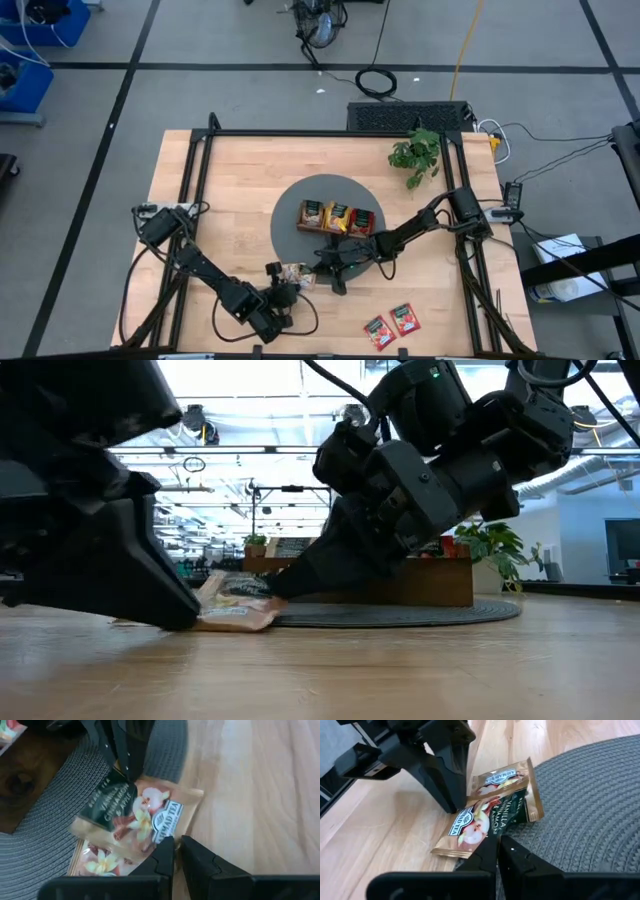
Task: Pick & Place Tea
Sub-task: Put the gold tea bag into the left compartment of the wooden organizer
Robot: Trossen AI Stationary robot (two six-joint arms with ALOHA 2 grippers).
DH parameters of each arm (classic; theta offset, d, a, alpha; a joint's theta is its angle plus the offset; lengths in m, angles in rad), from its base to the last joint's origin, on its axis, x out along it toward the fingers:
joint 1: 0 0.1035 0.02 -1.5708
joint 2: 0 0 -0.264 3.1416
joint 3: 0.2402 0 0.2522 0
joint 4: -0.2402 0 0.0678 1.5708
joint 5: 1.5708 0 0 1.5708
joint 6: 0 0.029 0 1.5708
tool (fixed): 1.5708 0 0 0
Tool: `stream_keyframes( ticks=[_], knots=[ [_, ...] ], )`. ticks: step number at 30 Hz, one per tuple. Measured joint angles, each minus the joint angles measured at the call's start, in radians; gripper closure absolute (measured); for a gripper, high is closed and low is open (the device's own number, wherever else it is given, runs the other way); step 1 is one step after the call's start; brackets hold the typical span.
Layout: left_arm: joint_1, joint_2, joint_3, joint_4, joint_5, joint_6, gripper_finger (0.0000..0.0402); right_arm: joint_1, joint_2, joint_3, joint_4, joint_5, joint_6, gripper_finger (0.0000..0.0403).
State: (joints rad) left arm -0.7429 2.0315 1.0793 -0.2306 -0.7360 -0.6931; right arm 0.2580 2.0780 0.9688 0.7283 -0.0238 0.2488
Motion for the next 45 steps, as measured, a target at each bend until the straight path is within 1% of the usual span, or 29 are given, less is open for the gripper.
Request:
stream_keyframes(
  ticks=[5,7,10,12,14,16,20,22,27,31,33,38,45],
  knots=[
    [-0.038,-0.022,0.005,0.018,-0.004,0.044,0.0364,0.018,-0.064,0.000,-0.058,0.000,-0.077,0.0402],
    [-0.050,-0.040,0.005,0.010,-0.027,0.051,0.0364,0.026,-0.102,0.000,-0.100,0.016,-0.109,0.0402],
    [-0.057,-0.052,0.009,0.027,-0.050,0.065,0.0364,0.041,-0.168,0.000,-0.180,0.098,-0.171,0.0403],
    [-0.068,-0.051,0.006,0.017,-0.055,0.064,0.0364,0.048,-0.216,0.000,-0.216,0.179,-0.233,0.0403],
    [-0.071,-0.053,0.007,0.024,-0.058,0.067,0.0364,0.050,-0.262,0.000,-0.237,0.255,-0.296,0.0403],
    [-0.071,-0.053,0.009,0.019,-0.060,0.059,0.0364,0.048,-0.305,0.000,-0.256,0.303,-0.342,0.0403],
    [-0.070,-0.053,0.008,0.018,-0.066,0.060,0.0364,0.018,-0.375,0.000,-0.309,0.411,-0.422,0.0403],
    [-0.070,-0.053,0.008,0.017,-0.065,0.060,0.0364,-0.015,-0.395,0.001,-0.353,0.444,-0.444,0.0403],
    [-0.071,-0.053,0.008,0.012,-0.065,0.059,0.0364,-0.100,-0.393,0.000,-0.386,0.412,-0.444,0.0403],
    [-0.072,-0.053,0.008,0.012,-0.065,0.056,0.0364,-0.147,-0.359,0.000,-0.385,0.386,-0.434,0.0403],
    [-0.072,-0.053,0.008,0.011,-0.066,0.056,0.0364,-0.163,-0.335,0.000,-0.384,0.380,-0.426,0.0403],
    [-0.072,-0.053,0.008,0.009,-0.066,0.056,0.0364,-0.193,-0.280,0.000,-0.374,0.306,-0.384,0.0403],
    [-0.072,-0.054,0.008,-0.008,-0.066,0.036,0.0364,-0.211,-0.248,0.000,-0.364,0.307,-0.388,0.0403]
  ],
)
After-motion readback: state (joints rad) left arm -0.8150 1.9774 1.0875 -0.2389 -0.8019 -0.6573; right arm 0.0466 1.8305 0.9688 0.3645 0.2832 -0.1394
